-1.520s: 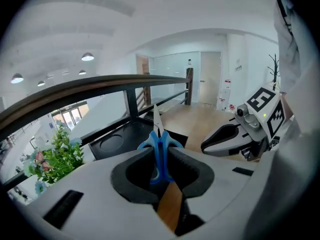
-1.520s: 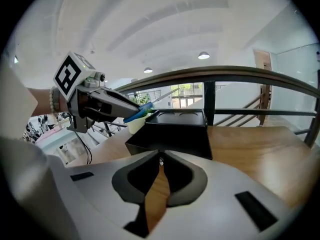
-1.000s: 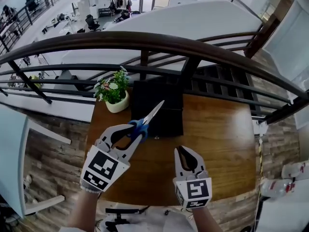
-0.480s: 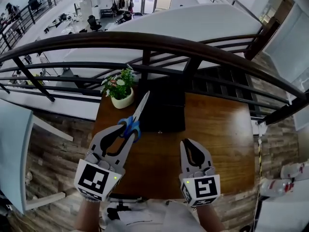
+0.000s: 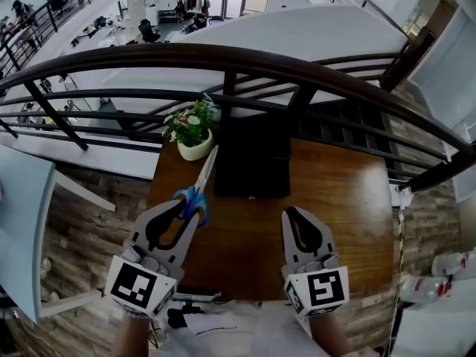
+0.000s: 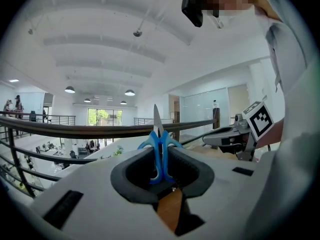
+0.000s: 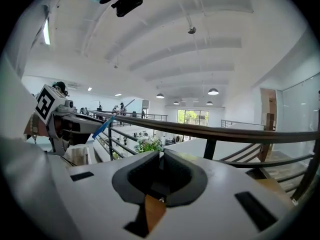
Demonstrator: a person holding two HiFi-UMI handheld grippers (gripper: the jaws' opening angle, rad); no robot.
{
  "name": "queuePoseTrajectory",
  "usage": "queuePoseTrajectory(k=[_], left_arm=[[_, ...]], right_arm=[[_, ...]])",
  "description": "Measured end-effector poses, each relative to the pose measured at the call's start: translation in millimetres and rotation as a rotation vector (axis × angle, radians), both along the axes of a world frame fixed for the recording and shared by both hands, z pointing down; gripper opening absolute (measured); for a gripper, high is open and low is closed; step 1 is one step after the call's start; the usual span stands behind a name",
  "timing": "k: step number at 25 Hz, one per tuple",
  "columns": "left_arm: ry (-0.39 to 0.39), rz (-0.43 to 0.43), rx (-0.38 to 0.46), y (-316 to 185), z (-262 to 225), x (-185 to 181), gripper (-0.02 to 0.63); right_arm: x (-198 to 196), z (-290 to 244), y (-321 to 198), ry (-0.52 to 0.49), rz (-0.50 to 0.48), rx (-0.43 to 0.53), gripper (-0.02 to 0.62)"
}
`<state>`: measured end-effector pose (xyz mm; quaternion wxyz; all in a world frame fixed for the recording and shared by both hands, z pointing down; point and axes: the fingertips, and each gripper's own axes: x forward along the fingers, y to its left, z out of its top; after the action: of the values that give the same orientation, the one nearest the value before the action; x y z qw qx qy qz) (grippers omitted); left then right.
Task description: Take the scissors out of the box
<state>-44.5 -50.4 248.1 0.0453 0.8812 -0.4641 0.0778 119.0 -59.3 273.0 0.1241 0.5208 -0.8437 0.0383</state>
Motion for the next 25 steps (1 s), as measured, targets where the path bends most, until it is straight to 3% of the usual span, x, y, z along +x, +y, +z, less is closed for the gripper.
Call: queuePoseTrajectory(k=[8,25], left_arm=[[-0.018,-0.004,0.001,10,3,5,0.098],[0.003,0.066,0.009,11,5,11,0.098]], right_arm=[[9,-2,7,0.004,-0.010,-0.004,0.055],[-18,-5,6,0.027,-0.032,-0.001,0.052]])
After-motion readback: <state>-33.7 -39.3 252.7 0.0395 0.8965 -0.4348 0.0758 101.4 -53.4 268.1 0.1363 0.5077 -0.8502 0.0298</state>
